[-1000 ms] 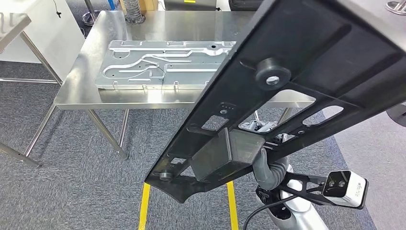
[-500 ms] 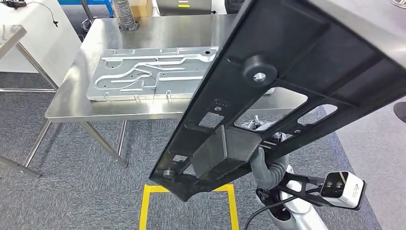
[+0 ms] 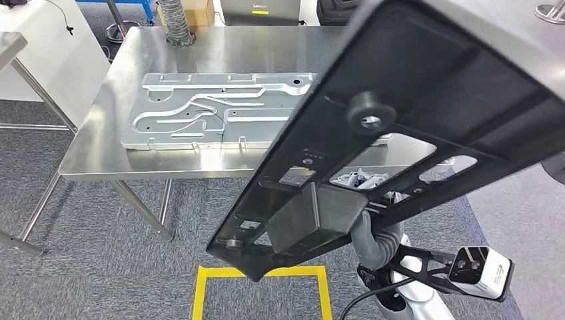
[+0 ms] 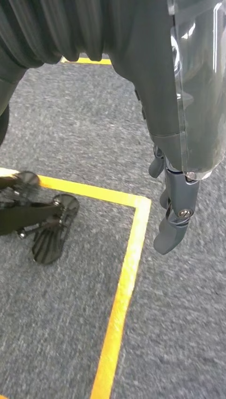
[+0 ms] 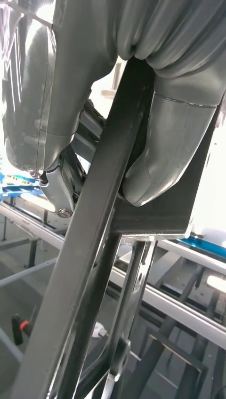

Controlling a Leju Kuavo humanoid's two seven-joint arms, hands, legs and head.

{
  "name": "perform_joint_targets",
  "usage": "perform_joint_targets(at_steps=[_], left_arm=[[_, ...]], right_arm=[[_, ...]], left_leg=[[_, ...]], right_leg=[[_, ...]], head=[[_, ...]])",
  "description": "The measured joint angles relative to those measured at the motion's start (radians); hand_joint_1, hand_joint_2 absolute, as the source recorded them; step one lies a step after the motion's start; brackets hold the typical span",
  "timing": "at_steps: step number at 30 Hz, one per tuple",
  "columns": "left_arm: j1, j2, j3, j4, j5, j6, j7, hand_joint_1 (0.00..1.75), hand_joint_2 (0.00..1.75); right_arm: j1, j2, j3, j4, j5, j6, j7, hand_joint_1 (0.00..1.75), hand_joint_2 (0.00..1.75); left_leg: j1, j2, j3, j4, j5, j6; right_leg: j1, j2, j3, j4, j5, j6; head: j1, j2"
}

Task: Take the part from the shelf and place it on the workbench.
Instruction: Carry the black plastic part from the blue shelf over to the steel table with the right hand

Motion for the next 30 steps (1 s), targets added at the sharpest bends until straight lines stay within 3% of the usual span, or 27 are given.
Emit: perform_joint_targets(at_steps=[1, 2, 3, 4, 6, 8, 11, 13, 14, 16, 17, 18, 19, 21, 22, 24, 27, 29, 30], left_arm=[[0.000, 0.000, 0.000, 0.000, 0.000, 0.000, 0.000, 0.00, 1.75], [0.000, 0.000, 0.000, 0.000, 0.000, 0.000, 0.000, 0.00, 1.75], [0.001, 0.000, 0.000, 0.000, 0.000, 0.000, 0.000, 0.00, 1.75], [0.002, 0.000, 0.001, 0.000, -0.001, 0.000, 0.000, 0.00, 1.75], [0.001, -0.001, 0.001, 0.000, -0.003, 0.000, 0.000, 0.00, 1.75], [0.000, -0.003, 0.001, 0.001, -0.007, -0.001, -0.001, 0.00, 1.75], [-0.002, -0.002, 0.001, 0.001, -0.011, -0.001, -0.001, 0.00, 1.75], [-0.004, -0.001, 0.001, 0.001, -0.011, -0.001, 0.001, 0.00, 1.75], [-0.004, 0.000, 0.002, 0.001, -0.010, -0.001, 0.001, 0.00, 1.75], [-0.001, -0.001, 0.005, 0.001, -0.007, -0.001, 0.002, 0.00, 1.75], [0.000, -0.001, 0.007, 0.001, -0.006, -0.001, 0.002, 0.00, 1.75], [0.002, -0.001, 0.009, 0.001, -0.005, -0.001, 0.002, 0.00, 1.75], [0.003, -0.001, 0.011, 0.001, -0.005, -0.002, 0.000, 0.00, 1.75], [0.005, -0.001, 0.015, 0.001, -0.006, -0.002, -0.004, 0.00, 1.75], [0.005, -0.001, 0.016, 0.001, -0.007, -0.002, -0.005, 0.00, 1.75], [0.005, -0.001, 0.018, 0.001, -0.009, -0.003, -0.006, 0.00, 1.75], [0.006, -0.002, 0.018, 0.001, -0.012, -0.006, -0.010, 0.00, 1.75], [0.004, -0.002, 0.018, 0.001, -0.015, -0.009, -0.013, 0.00, 1.75], [0.003, -0.002, 0.018, 0.001, -0.016, -0.010, -0.013, 0.00, 1.75]], right_arm=[[0.002, 0.000, -0.001, -0.001, 0.000, 0.000, 0.000, 1.75, 1.75], [0.005, 0.000, -0.001, -0.001, 0.000, 0.000, 0.000, 1.75, 1.75], [0.006, -0.001, -0.001, -0.001, 0.000, 0.000, 0.000, 1.75, 1.75], [0.007, -0.001, -0.002, -0.003, 0.002, -0.001, 0.000, 1.75, 1.75], [0.006, -0.002, -0.004, -0.009, 0.006, -0.003, 0.000, 1.75, 1.75], [0.005, -0.003, -0.007, -0.018, 0.013, -0.006, 0.000, 1.75, 1.75], [0.006, -0.005, -0.012, -0.042, 0.023, -0.005, 0.000, 1.75, 1.75], [0.006, -0.005, -0.018, -0.065, 0.035, -0.001, 0.000, 1.75, 1.75], [0.006, -0.004, -0.020, -0.074, 0.041, 0.000, 0.000, 1.75, 1.75], [0.007, -0.004, -0.021, -0.087, 0.050, -0.002, 0.000, 1.75, 1.75], [0.008, -0.004, -0.021, -0.091, 0.053, -0.005, 0.000, 1.75, 1.75], [0.009, -0.004, -0.021, -0.096, 0.055, -0.010, 0.000, 1.75, 1.75], [0.010, -0.004, -0.020, -0.101, 0.059, -0.016, 0.000, 1.75, 1.75], [0.010, -0.004, -0.019, -0.112, 0.065, -0.025, 0.000, 1.75, 1.75], [0.010, -0.004, -0.019, -0.116, 0.067, -0.027, 0.000, 1.75, 1.75], [0.010, -0.004, -0.018, -0.123, 0.069, -0.031, 0.000, 1.75, 1.75], [0.009, -0.004, -0.015, -0.135, 0.070, -0.046, 0.001, 1.75, 1.75], [0.005, -0.004, -0.013, -0.144, 0.070, -0.056, 0.001, 1.75, 1.75], [0.003, -0.005, -0.011, -0.147, 0.069, -0.062, 0.001, 1.75, 1.75]], left_leg=[[-0.001, 0.000, 0.004, 0.000, -0.005, 0.001], [-0.002, 0.000, 0.010, 0.000, -0.011, 0.002], [-0.002, -0.001, 0.018, 0.000, -0.017, 0.002], [-0.003, -0.001, 0.028, 0.000, -0.024, 0.001], [-0.005, -0.003, 0.049, 0.000, -0.039, -0.003], [-0.008, -0.004, 0.057, 0.001, -0.052, -0.013], [-0.009, -0.001, 0.064, -0.004, -0.063, -0.029], [-0.008, 0.000, 0.054, 0.035, -0.085, -0.039], [-0.006, 0.000, 0.028, 0.089, -0.107, -0.044], [-0.003, -0.001, -0.055, 0.229, -0.154, -0.051], [-0.002, -0.001, -0.091, 0.277, -0.159, -0.054], [-0.001, -0.001, -0.110, 0.288, -0.143, -0.055], [-0.001, -0.001, -0.109, 0.258, -0.105, -0.055], [-0.001, -0.001, -0.067, 0.128, -0.011, -0.051], [-0.002, -0.002, -0.044, 0.068, 0.015, -0.046], [-0.005, -0.002, -0.026, 0.020, 0.018, -0.035], [-0.004, -0.003, -0.018, 0.010, 0.006, -0.018], [-0.001, -0.004, -0.004, 0.002, 0.000, -0.008], [-0.001, -0.003, 0.001, 0.001, -0.005, -0.005]], right_leg=[[-0.001, 0.000, -0.045, 0.066, -0.017, 0.002], [-0.001, -0.001, -0.078, 0.105, -0.015, 0.003], [-0.001, -0.002, -0.091, 0.106, 0.009, 0.002], [-0.001, -0.002, -0.084, 0.063, 0.053, -0.001], [0.004, -0.005, -0.034, -0.077, 0.146, -0.013], [0.010, -0.008, -0.001, -0.166, 0.178, -0.026], [0.010, -0.006, 0.010, -0.187, 0.167, -0.040], [0.003, -0.006, 0.028, -0.201, 0.163, -0.049], [0.001, -0.007, 0.038, -0.205, 0.159, -0.054], [0.002, -0.008, 0.053, -0.206, 0.147, -0.060], [0.003, -0.007, 0.060, -0.206, 0.140, -0.060], [0.003, -0.005, 0.069, -0.205, 0.132, -0.059], [0.003, -0.004, 0.080, -0.204, 0.123, -0.058], [0.003, -0.003, 0.103, -0.202, 0.103, -0.052], [0.005, -0.002, 0.110, -0.200, 0.094, -0.047], [0.009, 0.000, 0.111, -0.197, 0.083, -0.037], [0.008, -0.002, 0.114, -0.194, 0.071, -0.020], [0.005, -0.004, 0.084, -0.127, 0.040, -0.010], [0.002, -0.005, 0.048, -0.063, 0.017, -0.006]], head=[[0.000, 0.000], [0.000, 0.000], [0.000, 0.000], [0.000, 0.000], [0.000, 0.000], [0.000, 0.000], [0.000, 0.000], [0.000, 0.000], [0.000, 0.000], [0.000, 0.000], [0.000, 0.000], [0.000, 0.000], [0.000, 0.000], [0.000, 0.000], [0.000, 0.000], [0.000, 0.000], [0.000, 0.000], [0.000, 0.000], [0.000, 0.000]])
